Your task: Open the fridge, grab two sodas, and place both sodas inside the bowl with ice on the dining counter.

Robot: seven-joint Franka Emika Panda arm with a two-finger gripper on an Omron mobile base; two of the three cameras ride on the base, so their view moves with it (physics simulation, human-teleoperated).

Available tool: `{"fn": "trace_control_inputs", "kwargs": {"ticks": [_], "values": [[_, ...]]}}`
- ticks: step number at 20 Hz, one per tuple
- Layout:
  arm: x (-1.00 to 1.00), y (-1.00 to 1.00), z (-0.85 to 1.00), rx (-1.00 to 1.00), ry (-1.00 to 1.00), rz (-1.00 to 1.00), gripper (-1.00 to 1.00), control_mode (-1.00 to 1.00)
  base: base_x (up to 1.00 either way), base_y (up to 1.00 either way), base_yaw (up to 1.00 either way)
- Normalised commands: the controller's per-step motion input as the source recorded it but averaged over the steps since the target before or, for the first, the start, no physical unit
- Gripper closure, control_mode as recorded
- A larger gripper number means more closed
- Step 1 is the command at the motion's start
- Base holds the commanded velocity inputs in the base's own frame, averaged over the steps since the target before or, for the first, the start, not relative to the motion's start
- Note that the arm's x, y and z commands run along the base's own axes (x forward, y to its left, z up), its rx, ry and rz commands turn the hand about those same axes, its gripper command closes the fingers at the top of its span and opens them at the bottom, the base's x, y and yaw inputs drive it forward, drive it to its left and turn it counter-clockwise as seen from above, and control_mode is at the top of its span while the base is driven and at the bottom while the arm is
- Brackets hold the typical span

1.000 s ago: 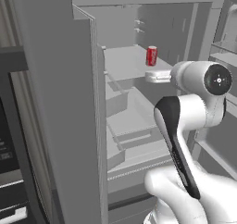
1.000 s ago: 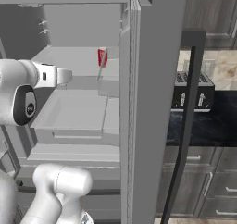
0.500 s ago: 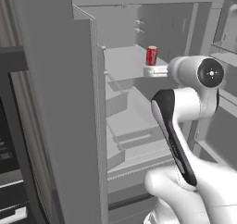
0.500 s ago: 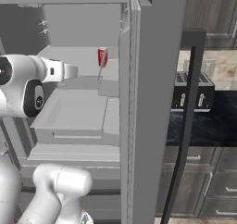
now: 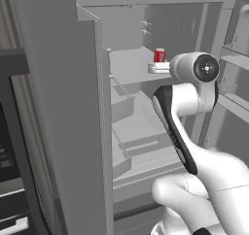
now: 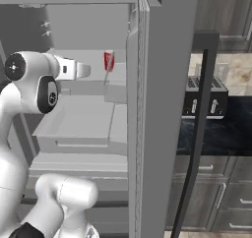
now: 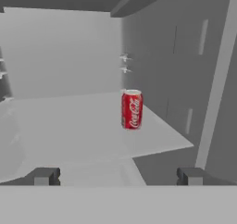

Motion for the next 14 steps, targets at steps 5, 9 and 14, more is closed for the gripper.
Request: {"fn": "trace_control_inputs", "kwargs": {"ticks": [5, 9, 14], "values": [[0.44, -0.12, 0.00, 0.01, 0.00, -0.07, -1.00, -1.00, 0.00, 0.00, 0.00], [0.44, -0.09, 0.00, 0.00, 0.00, -0.05, -1.00, -1.00, 0.00, 0.00, 0.00], [0.51, -0.01, 0.00, 0.00, 0.00, -0.01, -1.00, -1.00, 0.00, 0.00, 0.00]]}}
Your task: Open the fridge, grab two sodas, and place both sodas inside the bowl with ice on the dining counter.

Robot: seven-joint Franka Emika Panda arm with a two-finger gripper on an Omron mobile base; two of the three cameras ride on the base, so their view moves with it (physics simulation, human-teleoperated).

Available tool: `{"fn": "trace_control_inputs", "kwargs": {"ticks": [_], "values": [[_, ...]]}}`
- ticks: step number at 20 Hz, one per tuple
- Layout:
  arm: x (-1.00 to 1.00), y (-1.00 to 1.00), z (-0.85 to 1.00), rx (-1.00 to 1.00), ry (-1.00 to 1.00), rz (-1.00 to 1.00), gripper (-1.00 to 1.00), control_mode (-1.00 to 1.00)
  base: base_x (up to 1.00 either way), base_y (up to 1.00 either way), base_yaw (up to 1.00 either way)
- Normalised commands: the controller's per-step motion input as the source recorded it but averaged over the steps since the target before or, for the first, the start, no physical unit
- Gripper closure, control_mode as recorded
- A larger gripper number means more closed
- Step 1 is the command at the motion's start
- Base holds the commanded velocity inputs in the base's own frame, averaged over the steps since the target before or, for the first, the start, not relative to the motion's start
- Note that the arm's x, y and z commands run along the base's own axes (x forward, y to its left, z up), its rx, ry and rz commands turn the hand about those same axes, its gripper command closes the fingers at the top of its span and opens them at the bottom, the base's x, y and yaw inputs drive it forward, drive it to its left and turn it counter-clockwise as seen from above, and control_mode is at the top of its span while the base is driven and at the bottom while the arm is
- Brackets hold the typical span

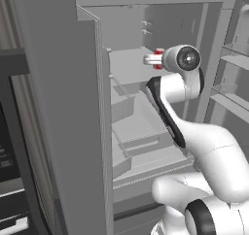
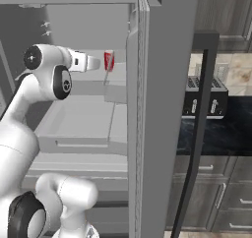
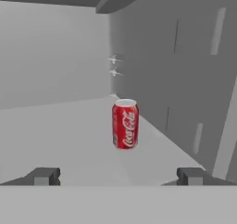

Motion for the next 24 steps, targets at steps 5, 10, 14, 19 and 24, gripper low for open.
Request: {"fn": "trace_control_inputs", "kwargs": {"ticks": [5, 10, 14, 19, 24], "values": [[0.56, 0.00, 0.00, 0.00, 0.01, 0.00, -1.00, -1.00, 0.00, 0.00, 0.00], [0.42, 0.00, -0.02, 0.00, 0.01, -0.02, -1.00, -1.00, 0.00, 0.00, 0.00], [0.30, -0.05, -0.06, 0.00, 0.00, -0.04, -1.00, -1.00, 0.00, 0.00, 0.00], [0.19, -0.09, -0.10, 0.00, 0.00, -0.06, -1.00, -1.00, 0.00, 0.00, 0.00], [0.19, -0.08, -0.06, 0.00, 0.00, -0.04, -1.00, -1.00, 0.00, 0.00, 0.00]]}}
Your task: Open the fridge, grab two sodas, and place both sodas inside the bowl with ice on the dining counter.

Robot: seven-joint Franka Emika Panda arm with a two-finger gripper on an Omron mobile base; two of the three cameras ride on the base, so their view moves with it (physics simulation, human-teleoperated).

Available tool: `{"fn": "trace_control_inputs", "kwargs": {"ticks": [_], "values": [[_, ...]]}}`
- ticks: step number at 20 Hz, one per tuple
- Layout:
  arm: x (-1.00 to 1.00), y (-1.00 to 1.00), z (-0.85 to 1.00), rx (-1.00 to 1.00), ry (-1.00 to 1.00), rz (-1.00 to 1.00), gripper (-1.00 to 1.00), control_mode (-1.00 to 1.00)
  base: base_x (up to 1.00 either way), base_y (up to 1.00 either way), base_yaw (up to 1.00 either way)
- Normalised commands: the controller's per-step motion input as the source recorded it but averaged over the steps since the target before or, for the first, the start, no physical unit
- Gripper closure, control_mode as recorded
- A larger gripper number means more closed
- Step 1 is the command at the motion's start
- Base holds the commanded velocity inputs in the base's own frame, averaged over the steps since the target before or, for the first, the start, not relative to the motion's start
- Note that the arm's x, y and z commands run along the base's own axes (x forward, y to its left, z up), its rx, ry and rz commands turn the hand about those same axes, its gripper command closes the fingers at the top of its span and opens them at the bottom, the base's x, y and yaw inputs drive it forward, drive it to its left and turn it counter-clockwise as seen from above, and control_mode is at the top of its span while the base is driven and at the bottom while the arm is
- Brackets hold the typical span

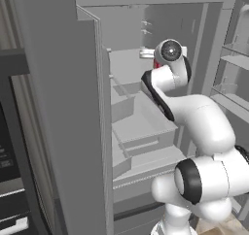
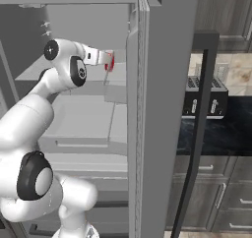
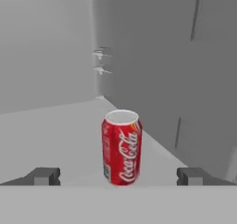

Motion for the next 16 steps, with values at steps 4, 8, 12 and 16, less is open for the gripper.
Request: {"fn": "trace_control_inputs", "kwargs": {"ticks": [4, 8, 12, 16], "values": [[0.27, -0.02, 0.00, 0.00, 0.00, -0.03, -1.00, -1.00, 0.00, 0.00, 0.00], [0.26, -0.04, -0.03, 0.00, 0.00, -0.02, -1.00, -1.00, 0.00, 0.00, 0.00], [0.21, -0.05, -0.08, 0.00, 0.00, -0.03, -1.00, -1.00, 0.00, 0.00, 0.00], [0.16, -0.06, -0.10, 0.00, 0.00, -0.03, -1.00, -1.00, 0.00, 0.00, 0.00]]}}
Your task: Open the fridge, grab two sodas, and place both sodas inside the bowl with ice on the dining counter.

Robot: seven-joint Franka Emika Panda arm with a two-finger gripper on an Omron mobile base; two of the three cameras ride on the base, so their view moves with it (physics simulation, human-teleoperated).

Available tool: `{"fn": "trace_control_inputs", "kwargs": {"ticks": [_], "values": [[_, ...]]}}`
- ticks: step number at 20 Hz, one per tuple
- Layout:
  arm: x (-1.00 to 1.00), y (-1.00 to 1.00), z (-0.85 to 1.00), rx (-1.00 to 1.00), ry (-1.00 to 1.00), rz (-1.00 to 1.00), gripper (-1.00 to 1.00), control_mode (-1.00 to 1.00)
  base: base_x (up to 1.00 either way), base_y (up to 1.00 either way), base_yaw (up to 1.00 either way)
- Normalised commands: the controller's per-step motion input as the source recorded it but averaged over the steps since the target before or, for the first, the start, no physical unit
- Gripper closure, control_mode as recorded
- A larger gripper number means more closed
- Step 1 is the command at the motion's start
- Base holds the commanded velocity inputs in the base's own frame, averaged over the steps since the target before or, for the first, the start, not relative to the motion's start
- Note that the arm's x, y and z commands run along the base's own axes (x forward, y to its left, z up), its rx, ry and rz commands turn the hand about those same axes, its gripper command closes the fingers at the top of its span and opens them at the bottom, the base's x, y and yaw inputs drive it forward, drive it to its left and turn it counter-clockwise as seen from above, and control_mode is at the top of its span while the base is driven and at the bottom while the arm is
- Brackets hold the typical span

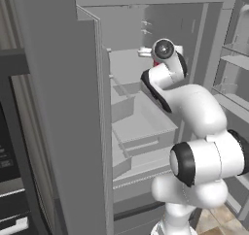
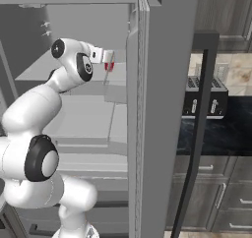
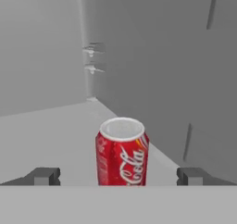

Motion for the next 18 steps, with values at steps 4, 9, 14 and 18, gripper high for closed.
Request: {"fn": "trace_control_inputs", "kwargs": {"ticks": [4, 9, 14, 18], "values": [[0.18, -0.05, -0.09, 0.00, 0.00, -0.02, -1.00, -1.00, 0.00, 0.00, 0.00], [0.19, -0.07, -0.10, 0.00, 0.00, -0.02, -1.00, -1.00, 0.00, 0.00, 0.00], [0.16, -0.11, -0.11, 0.00, 0.00, -0.02, -1.00, -1.00, 0.00, 0.00, 0.00], [0.15, -0.12, -0.11, 0.00, 0.00, -0.01, -1.00, -1.00, 0.00, 0.00, 0.00]]}}
